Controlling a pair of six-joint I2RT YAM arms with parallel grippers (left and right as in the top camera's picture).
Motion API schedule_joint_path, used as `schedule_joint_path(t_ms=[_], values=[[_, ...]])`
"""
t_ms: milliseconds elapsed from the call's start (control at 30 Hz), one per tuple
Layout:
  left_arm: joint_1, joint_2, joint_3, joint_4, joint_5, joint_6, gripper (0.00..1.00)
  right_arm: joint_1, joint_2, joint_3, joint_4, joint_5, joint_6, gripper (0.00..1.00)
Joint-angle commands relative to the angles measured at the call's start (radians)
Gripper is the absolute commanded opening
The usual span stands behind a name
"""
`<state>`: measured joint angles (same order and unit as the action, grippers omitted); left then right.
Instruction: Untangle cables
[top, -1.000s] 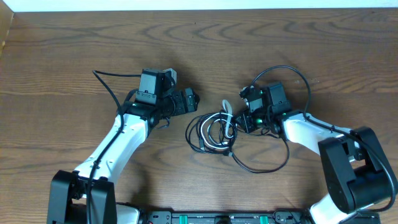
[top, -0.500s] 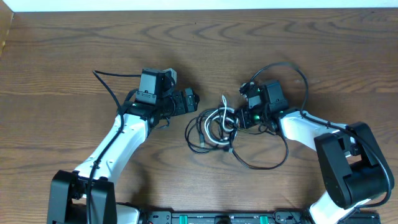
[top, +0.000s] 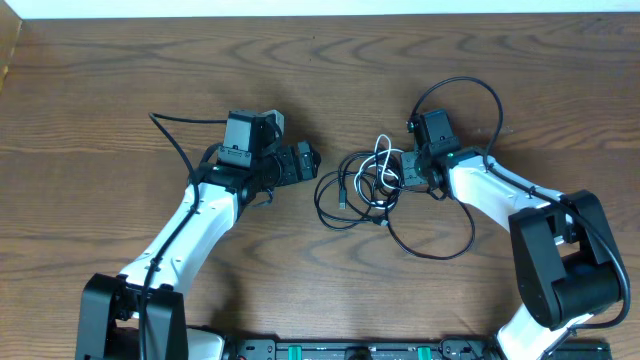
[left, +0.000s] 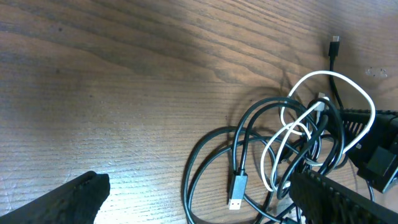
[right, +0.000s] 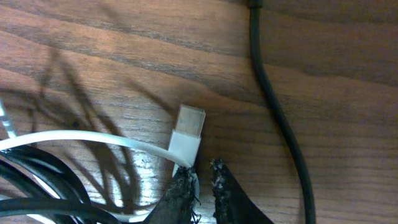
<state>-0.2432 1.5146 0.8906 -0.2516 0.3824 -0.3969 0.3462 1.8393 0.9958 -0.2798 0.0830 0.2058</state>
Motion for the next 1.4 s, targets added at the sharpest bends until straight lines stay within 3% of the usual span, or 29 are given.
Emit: schedule_joint_path(t_ms=[0, 300, 533, 733, 1367], values=[[0.003, -0.005, 0.007, -0.002, -0.010, -0.009, 0.99, -0.006, 0.011, 0.021, -0.010, -0.047, 0.011, 0.16], [0.003, -0.005, 0.007, -0.002, -0.010, -0.009, 0.99, -0.002, 0.012, 0.021, -0.039, -0.105, 0.060, 0.22], [0.003, -0.005, 0.007, -0.002, -0.010, -0.008, 0.99, -0.002, 0.012, 0.021, -0.074, -0.100, 0.096, 0.15], [0.003, -0.005, 0.007, -0.002, -0.010, -0.008, 0.99, -0.002, 0.012, 0.021, -0.080, -0.097, 0.117, 0.01], [0.003, -0.005, 0.007, -0.006, -0.010, -0.009, 0.99, -0.014, 0.012, 0.021, -0.076, -0.093, 0.156, 0.01]])
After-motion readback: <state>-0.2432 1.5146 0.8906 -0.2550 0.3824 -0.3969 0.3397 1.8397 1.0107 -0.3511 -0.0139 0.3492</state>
